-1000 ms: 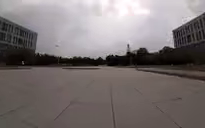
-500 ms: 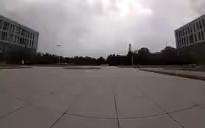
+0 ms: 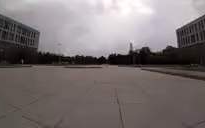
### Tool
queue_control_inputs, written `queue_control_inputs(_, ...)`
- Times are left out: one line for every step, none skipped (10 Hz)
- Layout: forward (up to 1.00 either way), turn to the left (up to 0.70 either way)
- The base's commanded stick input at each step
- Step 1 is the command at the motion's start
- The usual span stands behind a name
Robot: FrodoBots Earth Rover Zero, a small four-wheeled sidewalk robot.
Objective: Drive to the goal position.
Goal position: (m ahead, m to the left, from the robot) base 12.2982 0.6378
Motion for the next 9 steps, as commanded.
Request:
queue_control_inputs(0.70, 0.00)
queue_control_inputs(0.70, 0.00)
queue_control_inputs(0.70, 0.00)
queue_control_inputs(0.70, 0.00)
queue_control_inputs(0.70, 0.00)
queue_control_inputs(0.70, -0.10)
queue_control_inputs(0.70, -0.26)
queue_control_inputs(0.70, -0.29)
queue_control_inputs(0.70, -0.29)
